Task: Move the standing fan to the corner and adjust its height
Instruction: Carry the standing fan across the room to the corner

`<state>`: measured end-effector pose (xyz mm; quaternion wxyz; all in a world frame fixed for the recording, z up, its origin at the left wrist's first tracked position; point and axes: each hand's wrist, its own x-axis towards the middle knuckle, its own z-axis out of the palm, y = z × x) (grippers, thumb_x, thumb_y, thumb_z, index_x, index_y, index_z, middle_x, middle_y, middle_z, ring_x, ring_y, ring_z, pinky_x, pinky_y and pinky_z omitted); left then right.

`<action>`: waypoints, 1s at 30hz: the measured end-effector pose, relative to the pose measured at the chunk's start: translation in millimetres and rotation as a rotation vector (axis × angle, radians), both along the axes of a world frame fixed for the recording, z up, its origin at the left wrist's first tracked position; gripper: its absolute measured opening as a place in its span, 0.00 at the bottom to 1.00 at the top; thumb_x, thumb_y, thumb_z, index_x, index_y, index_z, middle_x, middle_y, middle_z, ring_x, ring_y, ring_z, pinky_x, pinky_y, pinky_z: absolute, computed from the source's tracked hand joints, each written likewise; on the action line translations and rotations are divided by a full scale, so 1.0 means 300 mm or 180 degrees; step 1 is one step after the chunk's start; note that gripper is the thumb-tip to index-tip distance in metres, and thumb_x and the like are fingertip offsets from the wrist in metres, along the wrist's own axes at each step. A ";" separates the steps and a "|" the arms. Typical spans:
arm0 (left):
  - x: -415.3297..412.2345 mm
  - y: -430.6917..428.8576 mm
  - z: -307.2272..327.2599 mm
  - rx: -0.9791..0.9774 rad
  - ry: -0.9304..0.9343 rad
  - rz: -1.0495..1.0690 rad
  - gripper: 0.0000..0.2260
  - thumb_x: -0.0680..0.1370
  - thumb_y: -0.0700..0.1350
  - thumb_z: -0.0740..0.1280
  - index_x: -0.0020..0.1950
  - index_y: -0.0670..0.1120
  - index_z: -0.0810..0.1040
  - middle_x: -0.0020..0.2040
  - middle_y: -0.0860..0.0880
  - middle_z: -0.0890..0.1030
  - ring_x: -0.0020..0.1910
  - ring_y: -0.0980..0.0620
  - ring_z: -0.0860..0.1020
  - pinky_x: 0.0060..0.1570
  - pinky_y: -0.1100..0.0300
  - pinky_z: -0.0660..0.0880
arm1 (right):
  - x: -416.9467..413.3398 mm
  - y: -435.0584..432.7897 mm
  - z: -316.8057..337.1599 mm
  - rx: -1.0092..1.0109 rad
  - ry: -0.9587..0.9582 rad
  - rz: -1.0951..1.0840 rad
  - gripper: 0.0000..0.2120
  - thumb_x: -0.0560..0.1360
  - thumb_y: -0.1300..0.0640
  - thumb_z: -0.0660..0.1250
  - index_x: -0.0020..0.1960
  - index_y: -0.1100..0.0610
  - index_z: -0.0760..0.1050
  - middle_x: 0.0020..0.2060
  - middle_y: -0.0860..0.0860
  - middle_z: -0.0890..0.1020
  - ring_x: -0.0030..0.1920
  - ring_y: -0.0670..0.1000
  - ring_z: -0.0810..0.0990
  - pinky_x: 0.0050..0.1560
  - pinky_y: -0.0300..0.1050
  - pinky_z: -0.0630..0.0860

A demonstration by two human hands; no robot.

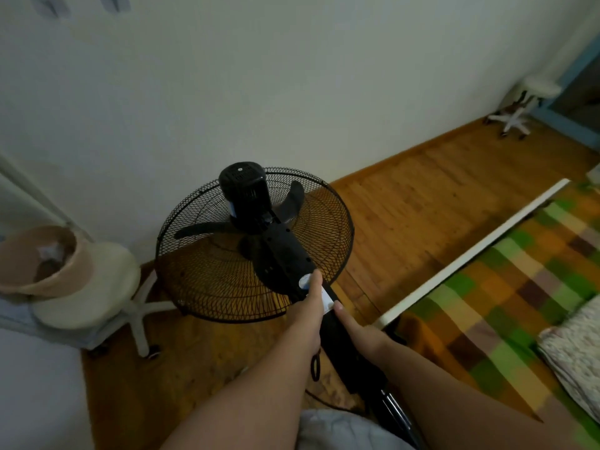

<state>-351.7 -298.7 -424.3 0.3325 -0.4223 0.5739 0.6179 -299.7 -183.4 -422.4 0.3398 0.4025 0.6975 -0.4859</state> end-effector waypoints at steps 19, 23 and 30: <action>-0.617 0.096 -0.016 -0.0001 0.0120 -0.1184 0.50 0.59 0.77 0.69 0.69 0.44 0.71 0.47 0.48 0.73 0.36 0.48 0.70 0.41 0.51 0.70 | -0.480 0.001 -0.031 -0.0169 0.0107 -0.1260 0.53 0.61 0.20 0.59 0.71 0.58 0.70 0.66 0.59 0.75 0.57 0.57 0.75 0.54 0.47 0.69; -0.781 0.235 -0.026 -0.0023 0.0070 -0.1448 0.51 0.59 0.77 0.69 0.71 0.44 0.70 0.59 0.44 0.77 0.50 0.43 0.77 0.47 0.48 0.72 | -0.623 0.120 -0.047 -0.0150 0.0400 -0.1433 0.49 0.65 0.22 0.60 0.73 0.56 0.68 0.69 0.57 0.72 0.63 0.57 0.73 0.56 0.45 0.66; -1.024 0.501 -0.003 0.0080 0.0056 -0.1816 0.50 0.60 0.77 0.68 0.71 0.43 0.72 0.63 0.43 0.78 0.58 0.41 0.78 0.61 0.44 0.75 | -0.834 0.356 -0.008 -0.0155 0.0667 -0.1680 0.43 0.68 0.25 0.59 0.71 0.54 0.70 0.62 0.52 0.76 0.58 0.52 0.75 0.59 0.45 0.67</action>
